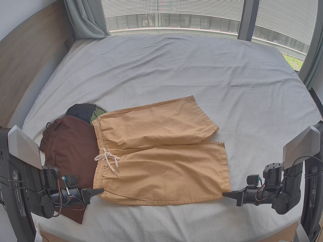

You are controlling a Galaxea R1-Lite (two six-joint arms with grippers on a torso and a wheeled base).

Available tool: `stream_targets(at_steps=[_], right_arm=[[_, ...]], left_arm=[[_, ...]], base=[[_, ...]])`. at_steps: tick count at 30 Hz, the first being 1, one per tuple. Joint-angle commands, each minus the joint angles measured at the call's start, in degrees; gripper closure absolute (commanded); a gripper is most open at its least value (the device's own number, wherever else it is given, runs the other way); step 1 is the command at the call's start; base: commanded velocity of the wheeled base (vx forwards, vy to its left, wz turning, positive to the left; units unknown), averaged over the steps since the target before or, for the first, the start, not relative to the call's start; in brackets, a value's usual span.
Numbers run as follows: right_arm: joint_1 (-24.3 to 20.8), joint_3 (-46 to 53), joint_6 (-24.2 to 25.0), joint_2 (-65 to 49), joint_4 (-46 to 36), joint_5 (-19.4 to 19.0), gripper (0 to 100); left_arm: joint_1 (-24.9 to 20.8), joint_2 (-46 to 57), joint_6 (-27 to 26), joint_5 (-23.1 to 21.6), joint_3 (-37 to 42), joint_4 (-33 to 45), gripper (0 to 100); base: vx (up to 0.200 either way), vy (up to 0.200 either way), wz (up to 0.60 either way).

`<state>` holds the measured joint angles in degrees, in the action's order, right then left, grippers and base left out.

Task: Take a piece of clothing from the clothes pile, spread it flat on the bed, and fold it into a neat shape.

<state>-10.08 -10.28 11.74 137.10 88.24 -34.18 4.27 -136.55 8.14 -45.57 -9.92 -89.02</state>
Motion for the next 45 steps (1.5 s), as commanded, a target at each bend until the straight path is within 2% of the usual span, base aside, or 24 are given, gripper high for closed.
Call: stream_targets(at_steps=[1, 13, 22, 28, 36, 40, 45], right_arm=[[0.06, 1.14, -0.67, 0.01, 0.01, -0.09, 100], [0.68, 3.25, -2.77, -0.16, 0.01, -0.53, 100], [0.85, 5.27, -4.18, -0.16, 0.01, -0.80, 100], [1.73, 7.99, -7.52, -0.16, 0.01, -3.17, 100], [2.61, 10.19, -11.30, 0.28, 0.01, -4.93, 100], [2.79, 10.19, -11.39, 0.10, 0.01, -5.02, 100], [2.96, 8.78, -11.04, -0.16, 0.09, -6.34, 100]], left_arm=[[0.74, -0.39, -0.85, -0.40, 1.22, -0.02, 100], [1.01, -0.83, -1.64, -0.49, 3.51, -0.02, 100], [2.15, -3.29, -9.20, -0.57, 6.85, -0.02, 100], [3.12, -5.84, -14.74, -0.57, 8.43, -0.02, 100], [3.12, -6.19, -15.09, -0.57, 9.84, 0.07, 100], [3.12, -6.10, -15.09, -0.75, 9.84, -0.02, 100], [3.12, -4.78, -14.82, -3.74, 9.22, -0.02, 100]], base=[[0.000, 0.000, 0.00], [0.000, 0.000, 0.00], [0.000, 0.000, 0.00], [0.000, 0.000, 0.00], [0.000, 0.000, 0.00], [0.000, 0.000, 0.00], [0.000, 0.000, 0.00]])
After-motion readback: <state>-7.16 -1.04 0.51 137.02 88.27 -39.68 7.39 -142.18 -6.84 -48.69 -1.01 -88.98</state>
